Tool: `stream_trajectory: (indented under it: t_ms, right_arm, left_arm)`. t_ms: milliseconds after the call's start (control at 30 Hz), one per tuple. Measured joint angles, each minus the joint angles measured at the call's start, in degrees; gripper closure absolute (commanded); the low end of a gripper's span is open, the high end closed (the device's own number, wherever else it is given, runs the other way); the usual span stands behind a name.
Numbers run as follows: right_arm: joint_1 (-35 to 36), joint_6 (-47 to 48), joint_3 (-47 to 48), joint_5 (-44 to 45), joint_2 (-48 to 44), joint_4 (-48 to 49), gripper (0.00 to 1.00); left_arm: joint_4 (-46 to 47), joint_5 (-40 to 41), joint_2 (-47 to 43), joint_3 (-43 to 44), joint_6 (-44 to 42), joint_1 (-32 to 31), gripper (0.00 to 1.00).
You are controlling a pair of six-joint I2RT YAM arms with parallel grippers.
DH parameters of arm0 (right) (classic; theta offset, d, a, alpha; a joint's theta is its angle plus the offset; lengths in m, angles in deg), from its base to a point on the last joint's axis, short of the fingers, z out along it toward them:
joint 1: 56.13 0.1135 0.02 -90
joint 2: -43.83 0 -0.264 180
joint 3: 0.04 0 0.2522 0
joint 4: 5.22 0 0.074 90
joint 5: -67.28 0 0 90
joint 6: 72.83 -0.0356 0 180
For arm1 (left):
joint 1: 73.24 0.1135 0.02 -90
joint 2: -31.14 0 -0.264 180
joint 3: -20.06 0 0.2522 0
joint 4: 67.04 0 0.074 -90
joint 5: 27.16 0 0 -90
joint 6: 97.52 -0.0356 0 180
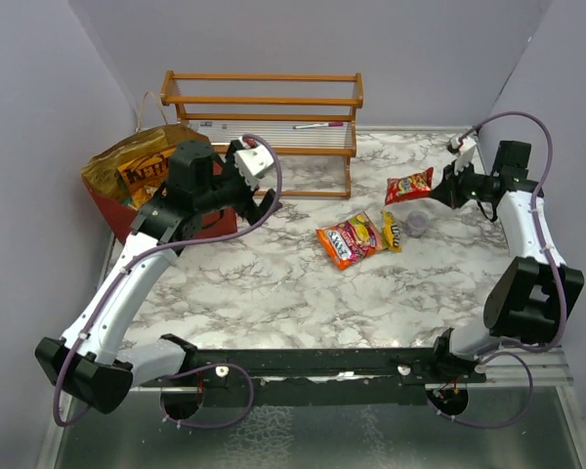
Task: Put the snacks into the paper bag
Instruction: Pick up the snack from the center of the board.
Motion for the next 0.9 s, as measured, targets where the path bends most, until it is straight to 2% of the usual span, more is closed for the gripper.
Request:
stream_trajectory:
  t_ms: [267, 567, 900]
  right_arm:
    - [11.0, 1.4, -6.6, -0.8, -11.7, -5.3, 0.99]
    - [23.7, -1.9, -14.7, -1.1, -13.6, -6.7, 0.99]
    - [26.0, -6.1, -18.6, -1.4, -15.2, -3.7, 0.99]
  left_arm:
    - [1.7, -0.1, 4.9, -1.0, -0.1, -10.8, 0.09]
    - [8.0, -1.4, 12.7, -5.2, 1.7, -18.0, 0.09]
    - [20.5, -4.7, 18.8, -12.1, 9.5, -19.8, 0.09]
